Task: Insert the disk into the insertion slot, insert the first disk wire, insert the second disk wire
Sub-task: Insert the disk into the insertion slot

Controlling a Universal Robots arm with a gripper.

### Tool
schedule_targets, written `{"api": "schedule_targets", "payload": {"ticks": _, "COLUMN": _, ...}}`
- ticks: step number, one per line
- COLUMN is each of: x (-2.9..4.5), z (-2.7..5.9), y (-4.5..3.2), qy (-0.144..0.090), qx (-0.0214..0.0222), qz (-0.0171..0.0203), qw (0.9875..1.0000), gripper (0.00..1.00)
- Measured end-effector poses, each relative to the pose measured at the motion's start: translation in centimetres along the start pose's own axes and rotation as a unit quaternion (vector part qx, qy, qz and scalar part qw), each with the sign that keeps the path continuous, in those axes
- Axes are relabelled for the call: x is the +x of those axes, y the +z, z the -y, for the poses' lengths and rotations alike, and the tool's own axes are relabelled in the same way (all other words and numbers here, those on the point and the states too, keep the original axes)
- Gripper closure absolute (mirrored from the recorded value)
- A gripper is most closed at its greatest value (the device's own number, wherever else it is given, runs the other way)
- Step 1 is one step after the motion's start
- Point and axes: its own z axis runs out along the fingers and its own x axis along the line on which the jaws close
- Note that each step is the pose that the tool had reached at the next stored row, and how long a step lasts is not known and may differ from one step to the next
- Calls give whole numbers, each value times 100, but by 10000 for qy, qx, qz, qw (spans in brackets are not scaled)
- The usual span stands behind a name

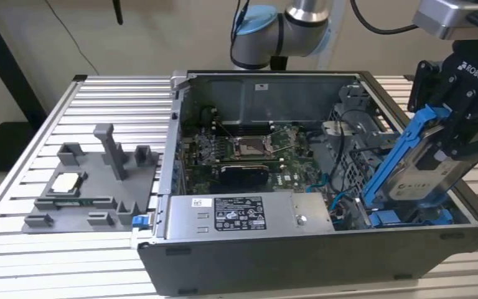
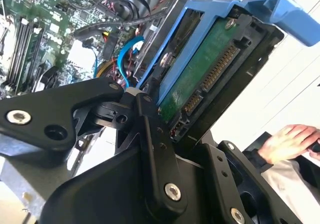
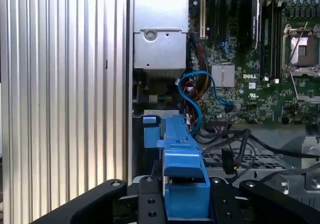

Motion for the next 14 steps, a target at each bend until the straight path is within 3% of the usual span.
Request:
{"api": "schedule_targets", "payload": {"ticks": 4, "x": 0, "z": 18, "y": 27, "qy": -3, "qx": 0, "qz": 55, "qw": 10000, "gripper": 67}}
{"api": "schedule_targets", "payload": {"ticks": 14, "x": 0, "z": 44, "y": 154, "qy": -3, "qx": 0, "qz": 58, "qw": 10000, "gripper": 67}}
